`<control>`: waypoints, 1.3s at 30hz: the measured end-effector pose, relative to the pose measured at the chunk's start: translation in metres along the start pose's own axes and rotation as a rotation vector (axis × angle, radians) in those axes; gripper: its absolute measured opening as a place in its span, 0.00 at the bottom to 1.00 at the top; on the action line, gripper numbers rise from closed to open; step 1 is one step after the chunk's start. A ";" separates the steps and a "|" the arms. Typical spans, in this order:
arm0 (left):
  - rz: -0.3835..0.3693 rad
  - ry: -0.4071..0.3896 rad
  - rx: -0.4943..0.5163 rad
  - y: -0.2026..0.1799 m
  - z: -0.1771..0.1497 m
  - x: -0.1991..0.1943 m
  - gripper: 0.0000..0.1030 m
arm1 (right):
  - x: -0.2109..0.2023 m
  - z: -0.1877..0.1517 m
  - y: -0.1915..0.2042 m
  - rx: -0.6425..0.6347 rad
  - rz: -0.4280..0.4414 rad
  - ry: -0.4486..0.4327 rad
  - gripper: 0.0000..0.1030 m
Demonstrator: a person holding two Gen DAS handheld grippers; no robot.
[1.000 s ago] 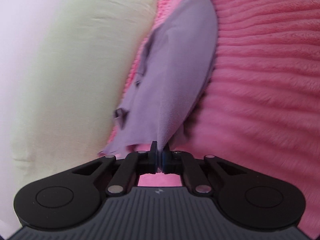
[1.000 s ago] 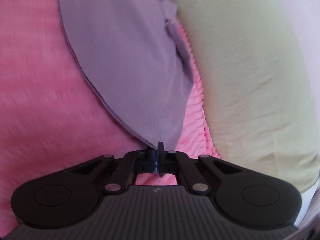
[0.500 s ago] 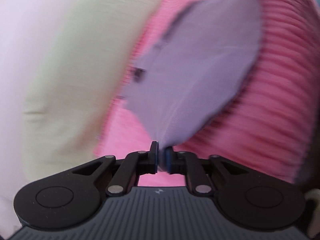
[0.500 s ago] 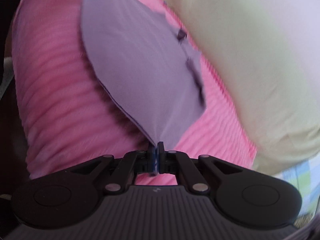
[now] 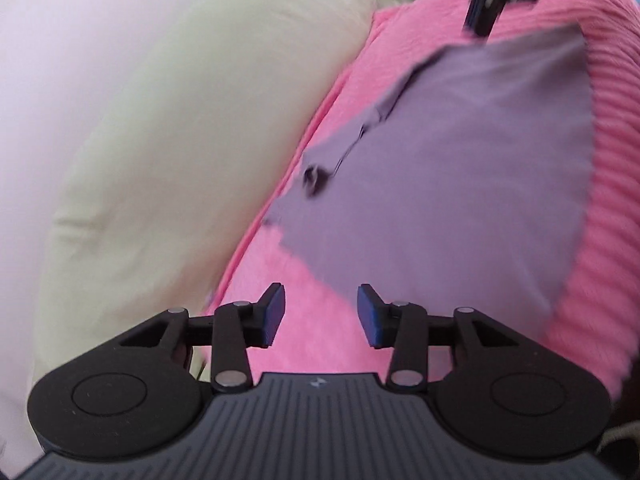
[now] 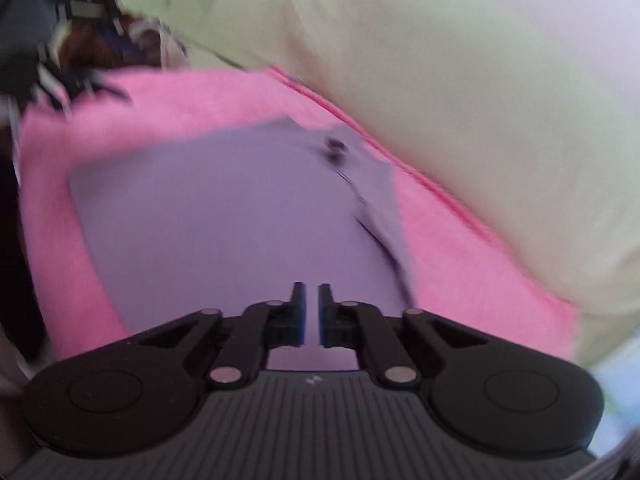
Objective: Fold clothes
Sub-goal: 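Lower the top flat onto the blanket and open both grippers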
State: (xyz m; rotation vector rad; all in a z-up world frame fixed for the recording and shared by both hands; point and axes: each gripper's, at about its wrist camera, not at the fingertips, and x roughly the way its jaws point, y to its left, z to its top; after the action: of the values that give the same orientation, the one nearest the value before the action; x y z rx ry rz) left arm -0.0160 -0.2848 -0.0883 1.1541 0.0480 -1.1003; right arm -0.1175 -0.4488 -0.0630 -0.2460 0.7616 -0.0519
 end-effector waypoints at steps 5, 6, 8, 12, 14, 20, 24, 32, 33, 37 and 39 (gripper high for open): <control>-0.035 0.018 -0.073 0.034 0.001 0.082 0.47 | 0.113 0.058 -0.026 -0.019 -0.098 -0.057 0.29; -0.050 0.020 -0.104 0.042 -0.002 0.095 0.47 | 0.131 0.067 -0.031 -0.057 -0.138 -0.070 0.46; -0.074 0.005 -0.148 0.056 -0.008 0.108 0.47 | 0.158 0.082 -0.037 -0.128 -0.167 -0.087 0.47; -0.107 0.021 -0.192 0.076 -0.010 0.156 0.47 | 0.218 0.098 -0.058 -0.155 -0.088 -0.025 0.15; -0.091 0.024 -0.183 0.082 -0.006 0.172 0.47 | 0.236 0.101 -0.081 -0.065 -0.009 0.010 0.00; -0.030 0.054 -0.155 0.105 0.011 0.228 0.47 | 0.258 0.107 -0.206 0.152 -0.257 0.046 0.01; -0.013 0.107 -0.257 0.126 0.011 0.245 0.47 | 0.262 0.094 -0.249 0.178 -0.481 0.117 0.49; -0.179 0.039 -0.442 0.100 -0.002 0.167 0.47 | 0.145 0.020 -0.125 0.268 -0.032 -0.016 0.00; -0.206 0.019 -0.432 0.085 0.003 0.155 0.47 | 0.141 0.009 -0.106 0.268 0.001 0.001 0.00; -0.297 -0.039 -0.362 0.039 0.033 0.120 0.47 | 0.129 -0.031 -0.105 0.451 -0.259 0.024 0.00; -0.328 -0.071 -0.340 0.025 0.054 0.107 0.47 | 0.107 -0.052 -0.124 0.582 -0.477 0.048 0.02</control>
State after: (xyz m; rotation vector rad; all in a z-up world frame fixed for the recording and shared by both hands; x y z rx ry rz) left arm 0.0306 -0.3963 -0.1036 0.8161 0.3665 -1.3609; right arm -0.0701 -0.5942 -0.1419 0.1347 0.6916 -0.7221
